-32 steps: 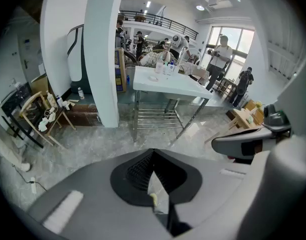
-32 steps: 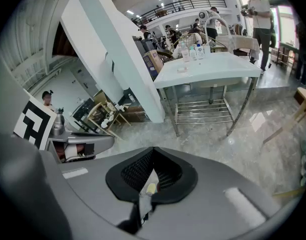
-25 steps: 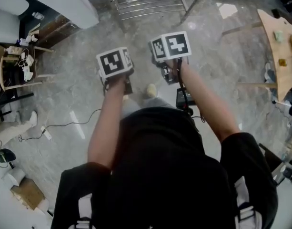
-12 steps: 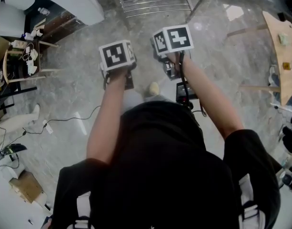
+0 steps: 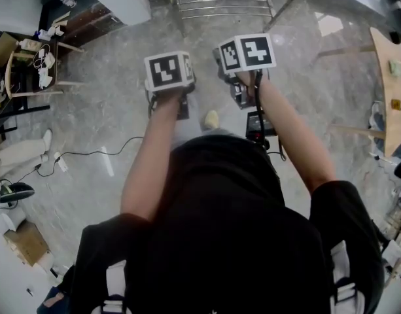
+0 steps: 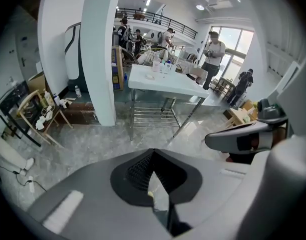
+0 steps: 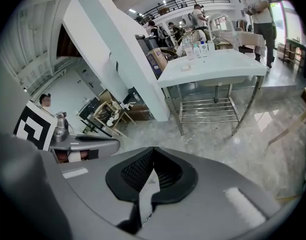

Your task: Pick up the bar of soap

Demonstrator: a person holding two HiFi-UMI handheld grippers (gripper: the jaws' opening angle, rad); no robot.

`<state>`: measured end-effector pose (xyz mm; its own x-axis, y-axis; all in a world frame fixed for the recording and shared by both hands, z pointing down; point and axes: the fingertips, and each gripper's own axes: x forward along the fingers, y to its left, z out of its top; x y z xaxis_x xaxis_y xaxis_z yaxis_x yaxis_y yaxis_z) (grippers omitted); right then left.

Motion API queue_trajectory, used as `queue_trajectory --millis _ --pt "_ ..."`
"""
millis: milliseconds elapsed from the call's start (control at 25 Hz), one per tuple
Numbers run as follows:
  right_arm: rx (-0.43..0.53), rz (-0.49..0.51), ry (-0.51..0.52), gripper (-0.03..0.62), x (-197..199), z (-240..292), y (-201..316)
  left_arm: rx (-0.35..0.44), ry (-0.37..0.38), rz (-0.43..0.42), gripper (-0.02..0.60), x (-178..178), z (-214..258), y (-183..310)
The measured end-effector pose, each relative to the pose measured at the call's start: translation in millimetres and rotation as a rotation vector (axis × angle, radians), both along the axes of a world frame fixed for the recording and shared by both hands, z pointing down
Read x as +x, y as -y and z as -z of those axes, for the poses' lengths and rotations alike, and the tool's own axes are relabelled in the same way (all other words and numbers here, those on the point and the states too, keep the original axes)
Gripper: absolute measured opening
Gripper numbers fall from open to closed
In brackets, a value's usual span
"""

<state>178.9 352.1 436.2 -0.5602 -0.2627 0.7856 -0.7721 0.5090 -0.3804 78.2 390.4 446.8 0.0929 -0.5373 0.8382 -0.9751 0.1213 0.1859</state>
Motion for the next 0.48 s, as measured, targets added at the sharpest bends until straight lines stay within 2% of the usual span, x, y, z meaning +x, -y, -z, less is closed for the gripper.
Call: queue_trajectory --millis 240,480 --pt "-0.001 0.008 -0.017 0.015 -10 -1 17 -0.002 -0.031 0.001 -0.002 -8 -1 19" --pt "-0.002 0.007 -0.024 0.015 -17 -3 46 -0.008 -0.023 0.007 -0.002 -18 -7 49"
